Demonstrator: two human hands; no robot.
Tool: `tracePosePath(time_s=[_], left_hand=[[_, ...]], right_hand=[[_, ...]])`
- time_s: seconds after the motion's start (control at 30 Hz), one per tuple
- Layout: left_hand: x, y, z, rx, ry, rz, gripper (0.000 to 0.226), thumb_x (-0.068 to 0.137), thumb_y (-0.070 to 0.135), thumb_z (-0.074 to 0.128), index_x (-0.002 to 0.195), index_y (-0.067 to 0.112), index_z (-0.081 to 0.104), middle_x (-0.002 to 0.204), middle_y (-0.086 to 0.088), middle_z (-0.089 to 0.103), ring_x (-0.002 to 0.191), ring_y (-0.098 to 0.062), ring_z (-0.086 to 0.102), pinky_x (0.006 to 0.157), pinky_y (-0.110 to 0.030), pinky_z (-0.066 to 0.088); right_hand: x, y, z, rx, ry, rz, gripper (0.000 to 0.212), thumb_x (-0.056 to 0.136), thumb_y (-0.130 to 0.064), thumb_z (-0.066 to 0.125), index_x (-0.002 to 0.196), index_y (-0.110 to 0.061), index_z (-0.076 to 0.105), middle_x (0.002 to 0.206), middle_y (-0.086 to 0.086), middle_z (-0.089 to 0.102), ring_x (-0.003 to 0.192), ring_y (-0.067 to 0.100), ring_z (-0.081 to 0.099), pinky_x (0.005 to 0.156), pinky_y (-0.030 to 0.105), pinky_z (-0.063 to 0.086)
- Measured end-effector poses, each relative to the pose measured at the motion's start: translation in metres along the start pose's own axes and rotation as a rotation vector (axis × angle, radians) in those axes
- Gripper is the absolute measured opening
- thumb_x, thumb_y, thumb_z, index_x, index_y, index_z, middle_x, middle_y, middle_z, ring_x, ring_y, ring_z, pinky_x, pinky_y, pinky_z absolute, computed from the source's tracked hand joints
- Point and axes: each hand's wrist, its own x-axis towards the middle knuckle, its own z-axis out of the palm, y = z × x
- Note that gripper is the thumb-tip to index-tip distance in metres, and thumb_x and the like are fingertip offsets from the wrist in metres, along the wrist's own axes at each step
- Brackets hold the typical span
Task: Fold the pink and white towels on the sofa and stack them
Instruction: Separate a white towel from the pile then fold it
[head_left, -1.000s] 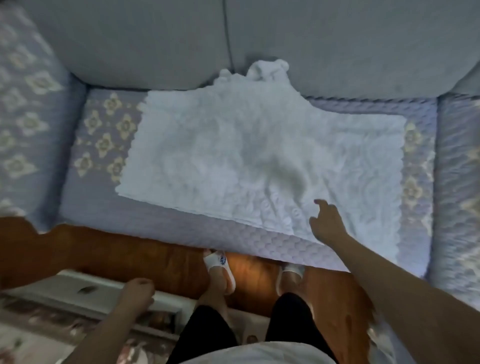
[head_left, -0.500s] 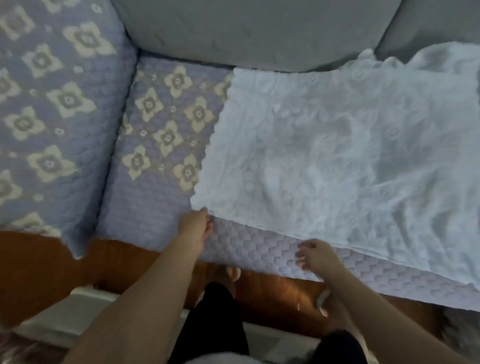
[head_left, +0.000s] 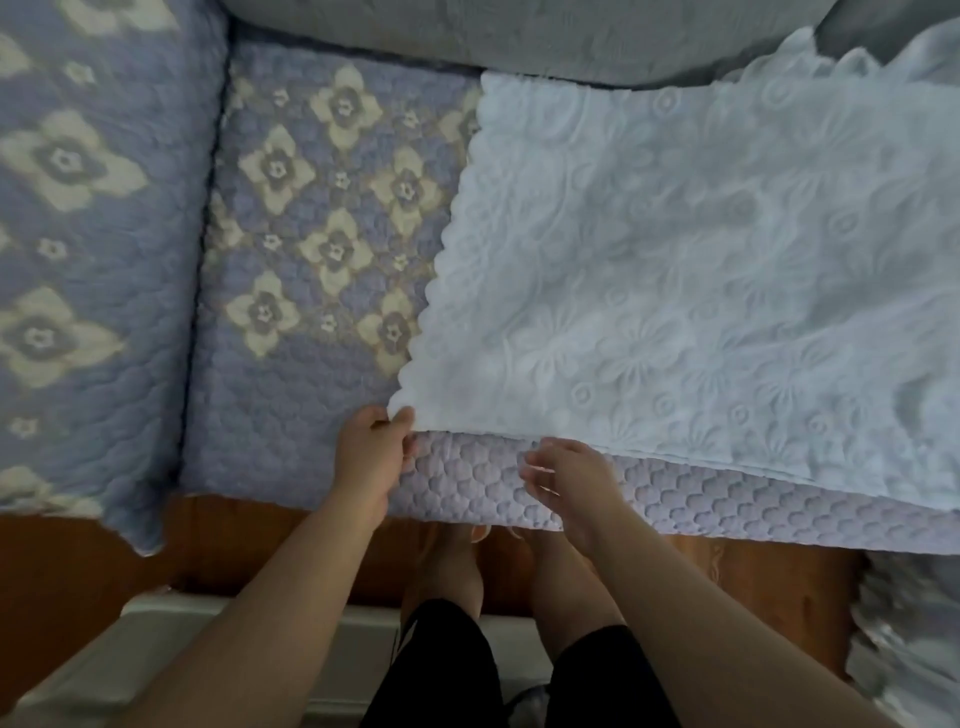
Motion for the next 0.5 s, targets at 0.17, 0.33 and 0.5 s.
tracePosePath(time_s=[0.17, 0.33, 0.5], left_hand=[[0.005, 0.004, 0.002, 0.654, 0.164, 0.21, 0.043, 0.103, 0.033, 0.044, 0.066, 0.012, 0.053, 0.069, -0.004, 0.056, 0.065, -0.021, 0.054, 0.054, -0.032, 0.033], [-0.009, 0.012, 0.002, 1.047, 0.319, 0.464, 0.035, 0.099, 0.032, 0.043, 0.071, 0.015, 0.056, 0.083, 0.0, 0.046, 0.063, -0.02, 0.048, 0.058, -0.032, 0.036], [-0.009, 0.029, -0.005, 0.799, 0.171, 0.408, 0.04, 0.095, 0.024, 0.051, 0.059, 0.007, 0.043, 0.065, -0.003, 0.045, 0.054, -0.017, 0.042, 0.049, -0.028, 0.03]], right_hand=[[0.013, -0.002, 0.011, 0.282, 0.031, 0.136, 0.017, 0.096, -0.016, 0.064, 0.111, -0.006, 0.065, 0.099, 0.012, 0.07, 0.086, 0.023, 0.071, 0.074, 0.033, 0.059], [0.027, -0.012, 0.005, 0.56, 0.092, 0.217, 0.02, 0.092, -0.021, 0.071, 0.105, -0.007, 0.065, 0.073, 0.004, 0.063, 0.056, 0.012, 0.062, 0.063, 0.027, 0.056], [0.028, -0.017, -0.002, 0.549, 0.137, 0.188, 0.017, 0.087, -0.011, 0.073, 0.103, -0.01, 0.065, 0.079, 0.004, 0.063, 0.059, 0.012, 0.058, 0.062, 0.025, 0.052]])
